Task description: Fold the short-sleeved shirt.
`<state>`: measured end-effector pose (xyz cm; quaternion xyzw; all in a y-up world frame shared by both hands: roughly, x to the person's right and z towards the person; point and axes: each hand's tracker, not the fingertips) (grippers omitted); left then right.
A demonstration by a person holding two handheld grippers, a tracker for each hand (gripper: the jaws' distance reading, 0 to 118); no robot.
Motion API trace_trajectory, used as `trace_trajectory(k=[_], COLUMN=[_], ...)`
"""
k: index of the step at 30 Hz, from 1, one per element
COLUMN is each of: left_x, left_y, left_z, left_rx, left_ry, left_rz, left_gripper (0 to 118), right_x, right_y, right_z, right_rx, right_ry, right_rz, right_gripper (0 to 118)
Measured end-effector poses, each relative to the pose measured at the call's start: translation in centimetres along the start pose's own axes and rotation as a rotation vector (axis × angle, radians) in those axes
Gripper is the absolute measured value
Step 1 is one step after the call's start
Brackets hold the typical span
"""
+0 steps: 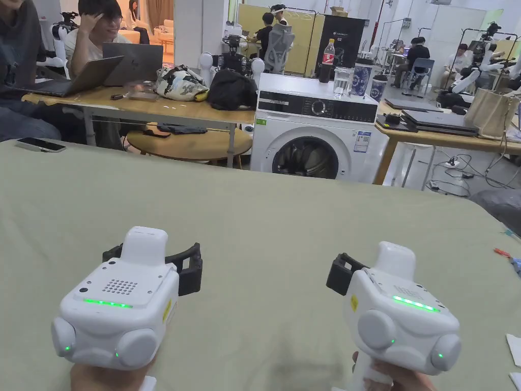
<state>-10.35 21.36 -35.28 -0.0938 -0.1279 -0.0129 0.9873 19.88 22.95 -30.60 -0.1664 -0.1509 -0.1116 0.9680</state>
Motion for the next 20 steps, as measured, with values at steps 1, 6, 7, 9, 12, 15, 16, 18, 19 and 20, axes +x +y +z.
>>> trace_trajectory(k=[1, 6, 7, 9, 12, 15, 16, 18, 19, 20], left_x=[0.0, -0.3, -0.4, -0.4, -0.4, -0.3, -0.3, -0.3, -0.3, -0.3], left_y=[0.0, -0.1, -0.1, -0.1, -0.2, -0.3, -0.3, -0.3, -0.4, -0.4], left_z=[0.0, -0.1, -0.1, -0.2, -0.3, -0.4, -0.4, -0.4, -0.5, -0.5], left_rx=[0.0, -0.002, -0.002, 0.0, 0.001, 0.006, 0.008, 0.011, 0.01, 0.011], left_ry=[-0.001, 0.009, 0.011, 0.014, 0.022, 0.032, 0.033, 0.033, 0.033, 0.033], left_rz=[0.0, -0.001, 0.0, 0.002, -0.001, -0.003, -0.002, -0.001, -0.001, -0.002], left_gripper=[79, 79, 79, 79, 79, 79, 79, 79, 79, 79], right_x=[0.2, 1.7, 1.6, 1.5, 1.2, 1.0, 0.8, 0.6, 0.7, 0.7], right_y=[0.1, -0.9, -1.0, -1.1, -1.4, -1.7, -1.9, -2.0, -2.0, -2.0], right_z=[-0.1, -2.0, -2.2, -2.6, -2.4, -2.5, -2.5, -2.1, -2.0, -2.0], right_rx=[-0.007, -0.006, 0.0, 0.004, 0.026, 0.064, 0.077, 0.087, 0.1, 0.104], right_ry=[0.011, 0.054, 0.045, 0.009, 0.0, -0.022, -0.031, -0.029, -0.023, -0.02], right_rz=[-0.025, -0.052, -0.046, -0.009, 0.028, 0.093, 0.1, 0.116, 0.116, 0.116], right_gripper=[80, 80, 80, 80, 80, 80, 80, 80, 80, 80])
